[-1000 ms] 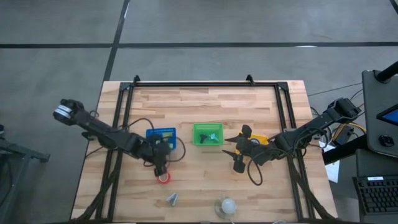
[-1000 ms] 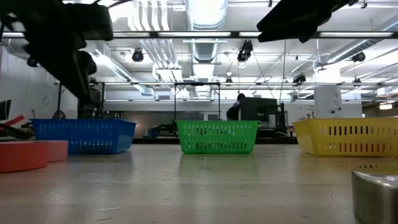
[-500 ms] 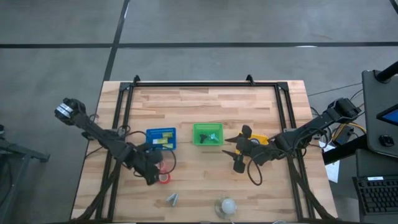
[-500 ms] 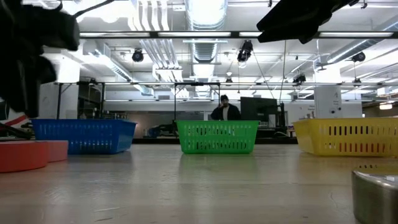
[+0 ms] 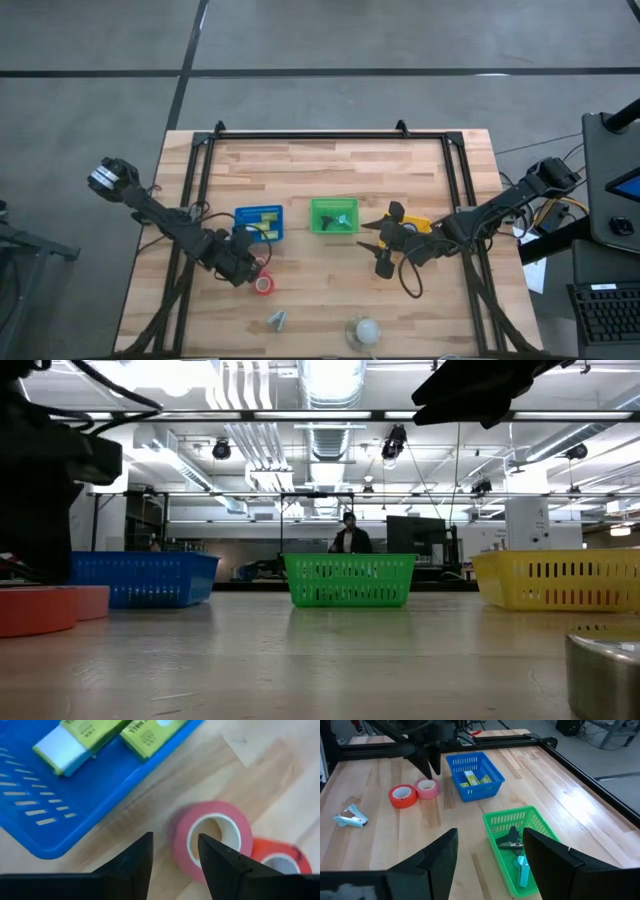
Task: Pick and place Stapler, Stapler remover, tape
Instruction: Put the pink tape into the yellow bin
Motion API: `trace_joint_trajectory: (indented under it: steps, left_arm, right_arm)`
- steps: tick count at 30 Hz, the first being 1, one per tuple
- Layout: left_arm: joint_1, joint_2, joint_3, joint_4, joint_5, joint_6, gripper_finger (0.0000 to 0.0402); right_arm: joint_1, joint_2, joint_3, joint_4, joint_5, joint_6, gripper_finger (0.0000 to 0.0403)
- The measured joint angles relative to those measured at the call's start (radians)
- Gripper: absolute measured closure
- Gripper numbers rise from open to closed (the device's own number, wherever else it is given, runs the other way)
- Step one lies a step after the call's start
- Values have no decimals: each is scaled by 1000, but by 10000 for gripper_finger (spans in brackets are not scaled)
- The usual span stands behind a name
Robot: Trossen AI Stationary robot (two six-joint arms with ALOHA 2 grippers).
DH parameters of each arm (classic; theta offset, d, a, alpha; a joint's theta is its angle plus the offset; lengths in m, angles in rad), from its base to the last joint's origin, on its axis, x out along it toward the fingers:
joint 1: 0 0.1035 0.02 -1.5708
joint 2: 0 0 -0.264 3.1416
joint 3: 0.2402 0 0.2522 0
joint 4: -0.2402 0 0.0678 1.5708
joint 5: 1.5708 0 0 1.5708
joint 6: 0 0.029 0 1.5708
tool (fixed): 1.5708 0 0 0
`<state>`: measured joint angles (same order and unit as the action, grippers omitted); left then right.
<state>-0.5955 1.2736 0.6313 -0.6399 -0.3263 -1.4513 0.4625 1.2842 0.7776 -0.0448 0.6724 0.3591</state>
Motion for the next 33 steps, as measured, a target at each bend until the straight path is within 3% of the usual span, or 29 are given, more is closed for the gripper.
trace_joint_trajectory:
  steps: [6, 13, 17, 24, 33]
  left_arm:
    - [1, 0, -39, 60, 12, -44, 244]
    - [1, 0, -108, 230, 14, 8, 247]
    - [1, 0, -127, 232, 17, 10, 270]
    - [1, -1, -126, 228, 13, 29, 358]
    - [6, -19, -72, 225, -33, 128, 354]
  right_arm:
    - [0, 0, 0, 0, 0, -4, 184]
    - [0, 0, 0, -1, 0, -4, 184]
    - [0, 0, 0, -1, 0, -4, 184]
    - [0, 0, 0, -1, 0, -4, 184]
    - [0, 0, 0, -1, 1, -4, 184]
